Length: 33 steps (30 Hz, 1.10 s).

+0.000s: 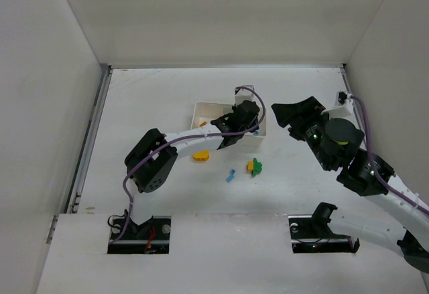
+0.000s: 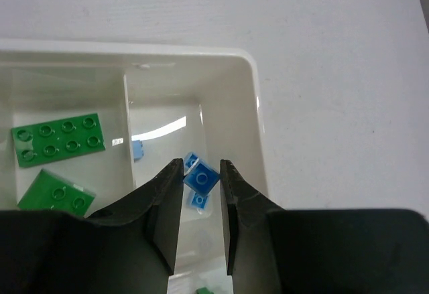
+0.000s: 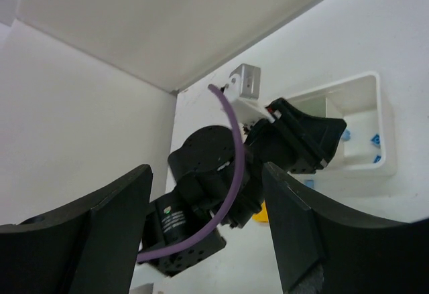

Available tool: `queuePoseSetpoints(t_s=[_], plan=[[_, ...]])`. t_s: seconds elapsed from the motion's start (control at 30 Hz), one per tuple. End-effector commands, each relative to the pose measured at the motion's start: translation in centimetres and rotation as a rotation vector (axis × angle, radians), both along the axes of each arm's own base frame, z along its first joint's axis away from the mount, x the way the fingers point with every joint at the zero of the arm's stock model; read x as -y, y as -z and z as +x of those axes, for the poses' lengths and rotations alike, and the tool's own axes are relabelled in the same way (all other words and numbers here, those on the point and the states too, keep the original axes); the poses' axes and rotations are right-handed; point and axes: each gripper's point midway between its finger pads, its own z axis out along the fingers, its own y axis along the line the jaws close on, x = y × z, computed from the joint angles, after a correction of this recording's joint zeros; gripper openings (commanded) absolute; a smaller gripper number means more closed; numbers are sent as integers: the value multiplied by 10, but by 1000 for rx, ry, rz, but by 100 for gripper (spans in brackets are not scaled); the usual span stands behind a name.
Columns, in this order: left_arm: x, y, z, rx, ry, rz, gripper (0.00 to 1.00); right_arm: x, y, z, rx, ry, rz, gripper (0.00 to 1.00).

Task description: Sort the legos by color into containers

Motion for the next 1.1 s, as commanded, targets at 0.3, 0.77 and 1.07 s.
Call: queuePoseSetpoints(t_s=[0.3,0.77,1.07], plan=[[16,-16,25,70,12,-1,13,8,-40,-4,106,7,26,75],[-15,-50,-1,127,7,-4,54,12,64,10,-8,26,-73,49],[-86,-40,-50,53,-55,-42,54,-2,220,-3,-288,-113,-264,43]])
